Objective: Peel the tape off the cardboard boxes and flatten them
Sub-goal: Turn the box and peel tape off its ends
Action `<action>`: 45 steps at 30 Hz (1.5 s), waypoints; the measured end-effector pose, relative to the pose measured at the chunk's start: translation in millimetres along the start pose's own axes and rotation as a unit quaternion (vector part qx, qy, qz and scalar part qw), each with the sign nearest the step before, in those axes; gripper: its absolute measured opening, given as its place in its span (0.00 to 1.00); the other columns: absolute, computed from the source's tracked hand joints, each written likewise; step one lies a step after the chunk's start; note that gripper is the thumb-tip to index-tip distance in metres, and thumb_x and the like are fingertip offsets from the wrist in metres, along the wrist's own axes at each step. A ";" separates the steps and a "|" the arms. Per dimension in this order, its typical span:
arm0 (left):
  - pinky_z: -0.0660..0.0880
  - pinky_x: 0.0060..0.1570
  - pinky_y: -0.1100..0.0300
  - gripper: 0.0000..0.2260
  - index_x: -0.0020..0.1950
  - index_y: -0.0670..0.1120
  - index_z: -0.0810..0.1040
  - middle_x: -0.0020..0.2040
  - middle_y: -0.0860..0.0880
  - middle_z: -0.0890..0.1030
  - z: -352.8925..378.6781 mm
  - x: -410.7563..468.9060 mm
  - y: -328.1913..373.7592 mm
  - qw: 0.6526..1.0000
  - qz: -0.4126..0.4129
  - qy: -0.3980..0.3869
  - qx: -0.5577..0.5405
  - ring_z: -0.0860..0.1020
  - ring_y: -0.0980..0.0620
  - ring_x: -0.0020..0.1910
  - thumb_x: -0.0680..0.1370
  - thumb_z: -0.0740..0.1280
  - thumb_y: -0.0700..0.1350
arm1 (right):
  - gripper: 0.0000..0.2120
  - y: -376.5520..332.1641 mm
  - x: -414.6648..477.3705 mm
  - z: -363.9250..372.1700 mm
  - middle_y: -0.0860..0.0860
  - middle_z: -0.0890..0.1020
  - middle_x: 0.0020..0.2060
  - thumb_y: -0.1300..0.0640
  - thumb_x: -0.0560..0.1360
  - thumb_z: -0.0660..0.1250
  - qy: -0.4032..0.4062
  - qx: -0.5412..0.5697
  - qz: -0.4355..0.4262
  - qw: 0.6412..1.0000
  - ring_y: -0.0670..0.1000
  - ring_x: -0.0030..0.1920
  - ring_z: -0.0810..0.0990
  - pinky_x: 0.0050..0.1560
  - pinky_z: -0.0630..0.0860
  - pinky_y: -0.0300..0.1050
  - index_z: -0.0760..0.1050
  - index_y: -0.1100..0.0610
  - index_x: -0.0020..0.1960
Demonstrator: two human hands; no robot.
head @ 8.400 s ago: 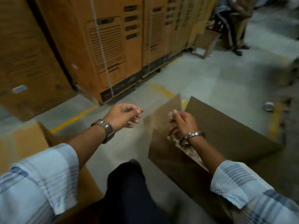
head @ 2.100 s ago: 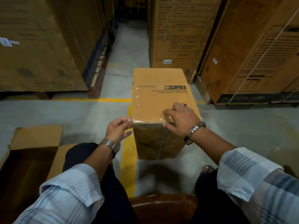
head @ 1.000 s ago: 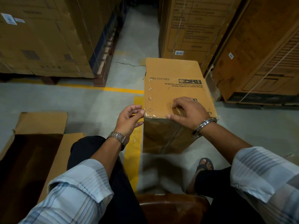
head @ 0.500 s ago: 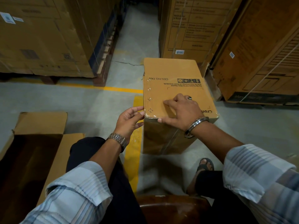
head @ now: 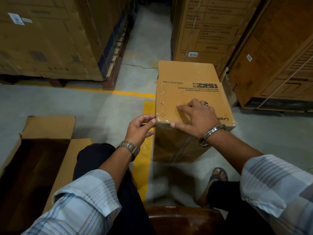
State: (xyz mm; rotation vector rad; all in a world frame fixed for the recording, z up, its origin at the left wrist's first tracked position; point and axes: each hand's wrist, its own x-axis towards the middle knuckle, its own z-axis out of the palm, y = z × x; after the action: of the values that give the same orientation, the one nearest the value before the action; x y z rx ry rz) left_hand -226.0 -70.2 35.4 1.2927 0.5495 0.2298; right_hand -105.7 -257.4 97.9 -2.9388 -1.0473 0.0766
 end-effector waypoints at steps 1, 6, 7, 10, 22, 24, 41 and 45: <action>0.83 0.51 0.53 0.06 0.54 0.48 0.83 0.52 0.47 0.83 -0.6 1.6 -0.7 1.000 0.003 -0.004 0.008 0.83 0.49 0.52 0.79 0.71 0.41 | 0.40 0.4 -0.4 0.5 0.49 0.70 0.61 0.21 0.68 0.56 0.002 -0.002 0.000 1.000 0.54 0.61 0.70 0.60 0.70 0.54 0.65 0.40 0.74; 0.81 0.52 0.49 0.02 0.48 0.48 0.80 0.50 0.50 0.81 -0.3 3.4 -3.0 0.996 0.039 -0.037 0.065 0.80 0.49 0.52 0.80 0.69 0.42 | 0.40 4.0 -1.4 0.3 0.49 0.70 0.61 0.21 0.68 0.56 0.003 -0.002 0.000 1.000 0.54 0.61 0.70 0.59 0.70 0.54 0.65 0.40 0.74; 0.82 0.52 0.49 0.02 0.49 0.48 0.80 0.50 0.51 0.81 0.1 3.2 -3.6 0.996 0.046 -0.039 0.073 0.80 0.49 0.52 0.80 0.68 0.42 | 0.40 4.2 -1.5 -0.1 0.49 0.70 0.61 0.21 0.68 0.57 0.003 -0.002 0.000 1.000 0.54 0.61 0.70 0.59 0.70 0.54 0.66 0.40 0.74; 0.83 0.48 0.55 0.08 0.60 0.48 0.79 0.55 0.52 0.81 1.9 0.6 -6.1 0.994 0.064 -0.024 0.083 0.82 0.52 0.54 0.81 0.68 0.42 | 0.39 2.4 -2.5 0.0 0.50 0.71 0.62 0.22 0.68 0.58 0.007 0.002 0.003 1.000 0.55 0.61 0.70 0.60 0.70 0.54 0.66 0.40 0.74; 0.82 0.45 0.58 0.07 0.56 0.48 0.84 0.52 0.49 0.86 -2.0 -2.7 -7.1 0.993 0.083 0.003 0.089 0.85 0.51 0.52 0.79 0.70 0.40 | 0.39 -1.1 -8.0 2.6 0.50 0.71 0.62 0.22 0.69 0.59 0.020 0.018 0.012 1.000 0.55 0.62 0.70 0.61 0.70 0.55 0.66 0.41 0.74; 0.82 0.45 0.57 0.05 0.52 0.49 0.84 0.52 0.47 0.85 -3.4 1.5 -6.1 0.991 0.086 0.001 0.105 0.85 0.49 0.51 0.79 0.71 0.41 | 0.39 -0.8 -7.7 2.9 0.50 0.71 0.62 0.22 0.68 0.58 0.021 0.017 0.011 1.000 0.54 0.62 0.70 0.61 0.70 0.55 0.66 0.41 0.74; 0.83 0.52 0.47 0.15 0.66 0.56 0.79 0.62 0.53 0.82 -3.7 1.1 -16.4 0.980 0.124 -0.032 0.150 0.82 0.54 0.58 0.79 0.67 0.48 | 0.39 1.5 -7.1 7.8 0.50 0.72 0.63 0.22 0.69 0.57 0.035 0.015 0.016 0.999 0.55 0.63 0.70 0.61 0.70 0.56 0.67 0.41 0.74; 0.82 0.53 0.46 0.12 0.59 0.59 0.83 0.58 0.54 0.85 -10.2 -1.0 -11.6 0.968 0.148 -0.014 0.202 0.83 0.55 0.55 0.76 0.69 0.50 | 0.40 1.2 -6.7 8.0 0.50 0.72 0.63 0.21 0.68 0.56 0.034 0.019 0.014 0.999 0.55 0.63 0.70 0.61 0.70 0.56 0.67 0.41 0.73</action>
State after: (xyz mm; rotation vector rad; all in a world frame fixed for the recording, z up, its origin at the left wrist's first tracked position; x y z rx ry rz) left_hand -233.7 -65.2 22.9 1.7741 0.3873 0.3592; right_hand -110.6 -262.5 90.2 -2.8995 -0.9857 -0.0021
